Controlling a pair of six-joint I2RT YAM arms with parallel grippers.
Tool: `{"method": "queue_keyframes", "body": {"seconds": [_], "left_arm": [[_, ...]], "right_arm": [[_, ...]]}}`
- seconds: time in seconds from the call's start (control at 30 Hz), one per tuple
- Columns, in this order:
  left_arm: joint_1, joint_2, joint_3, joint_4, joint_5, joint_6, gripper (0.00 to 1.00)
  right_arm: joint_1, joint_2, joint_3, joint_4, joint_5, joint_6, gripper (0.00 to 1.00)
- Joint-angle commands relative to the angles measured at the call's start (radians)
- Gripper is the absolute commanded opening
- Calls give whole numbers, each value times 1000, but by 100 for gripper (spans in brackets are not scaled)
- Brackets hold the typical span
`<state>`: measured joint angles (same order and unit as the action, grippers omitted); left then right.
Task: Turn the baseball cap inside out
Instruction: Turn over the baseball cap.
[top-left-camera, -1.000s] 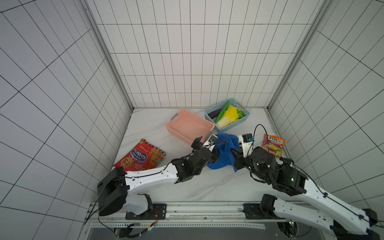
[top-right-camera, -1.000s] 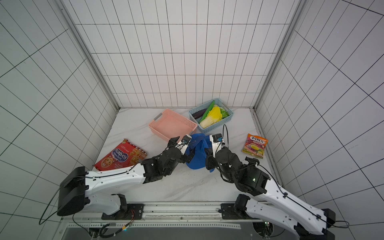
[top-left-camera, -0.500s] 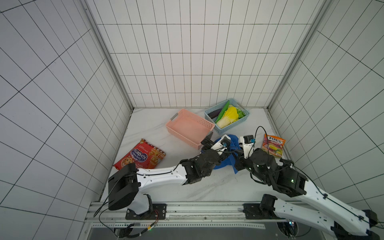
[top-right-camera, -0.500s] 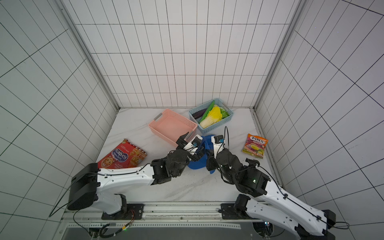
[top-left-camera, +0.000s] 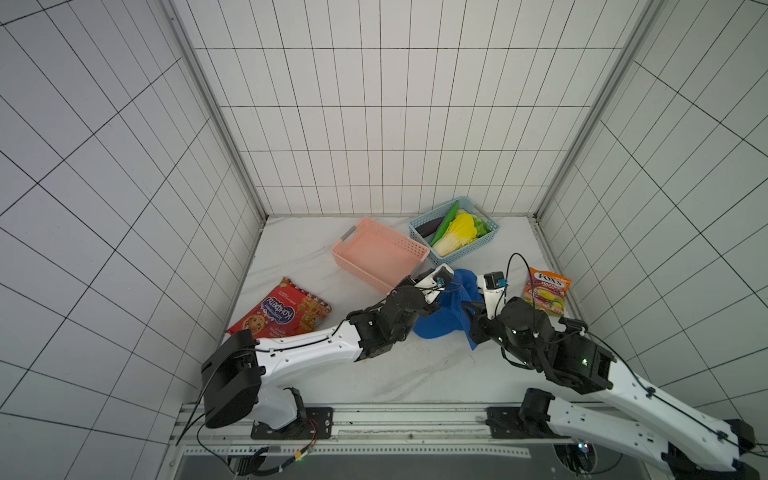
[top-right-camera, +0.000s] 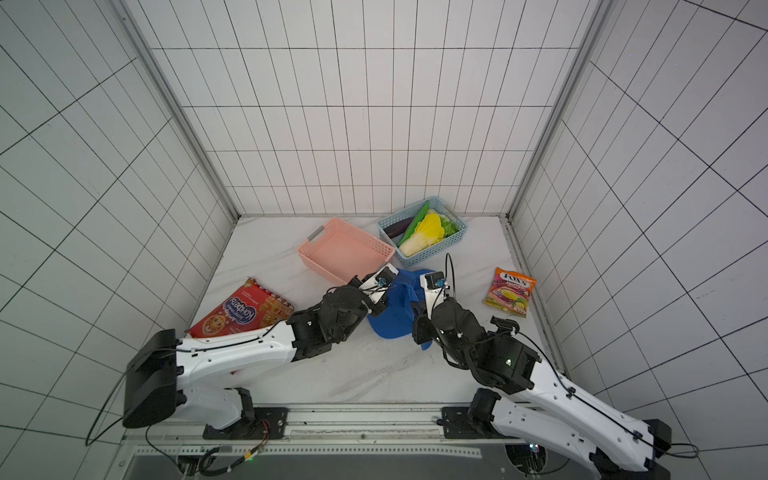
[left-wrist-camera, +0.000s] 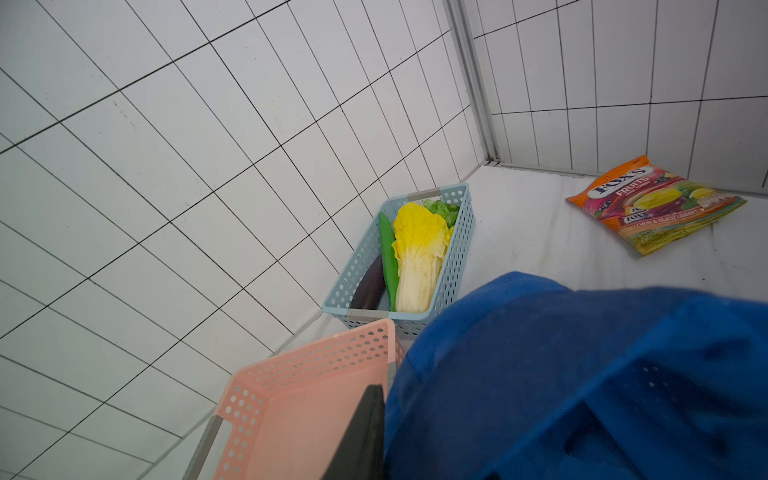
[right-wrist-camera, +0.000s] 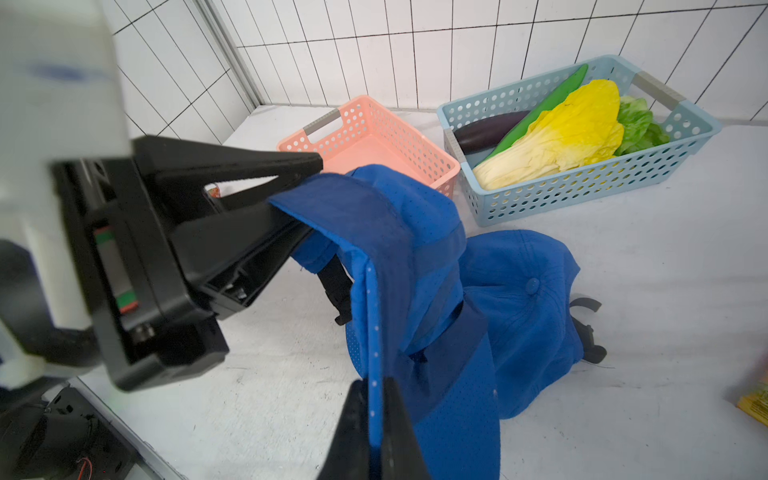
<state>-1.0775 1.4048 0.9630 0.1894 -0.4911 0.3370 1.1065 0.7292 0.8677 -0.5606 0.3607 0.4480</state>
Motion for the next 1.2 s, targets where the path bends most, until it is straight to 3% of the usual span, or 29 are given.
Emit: {"method": "queue_keyframes", "body": {"seconds": [0.0, 0.2, 0.47, 0.53, 0.67, 0.7, 0.8, 1.0, 1.17], "left_arm": [[52, -56, -7, -93, 184, -43, 24], [112, -79, 5, -170, 370, -53, 46], [122, -45, 31, -190, 448, -44, 51], [122, -43, 31, -191, 468, -51, 44], [122, -78, 13, -224, 505, -82, 3], [122, -97, 4, -241, 518, -95, 0], [122, -171, -15, -336, 640, -139, 0], [122, -222, 55, -623, 1033, -292, 0], [122, -239, 45, -548, 1349, -478, 0]], "right_arm": [[-5, -5, 32, -15, -41, -35, 0], [-38, -9, 42, -15, -153, -60, 0], [-116, -6, 44, -18, -283, -64, 0], [-133, -2, 45, -23, -307, -66, 0], [-163, -6, 47, -45, -316, -73, 0], [-174, -9, 48, -53, -316, -75, 0], [-224, -11, 51, -71, -336, -89, 0], [-313, 33, 70, -94, -443, -127, 0], [-346, 77, 90, -96, -566, -141, 0]]}}
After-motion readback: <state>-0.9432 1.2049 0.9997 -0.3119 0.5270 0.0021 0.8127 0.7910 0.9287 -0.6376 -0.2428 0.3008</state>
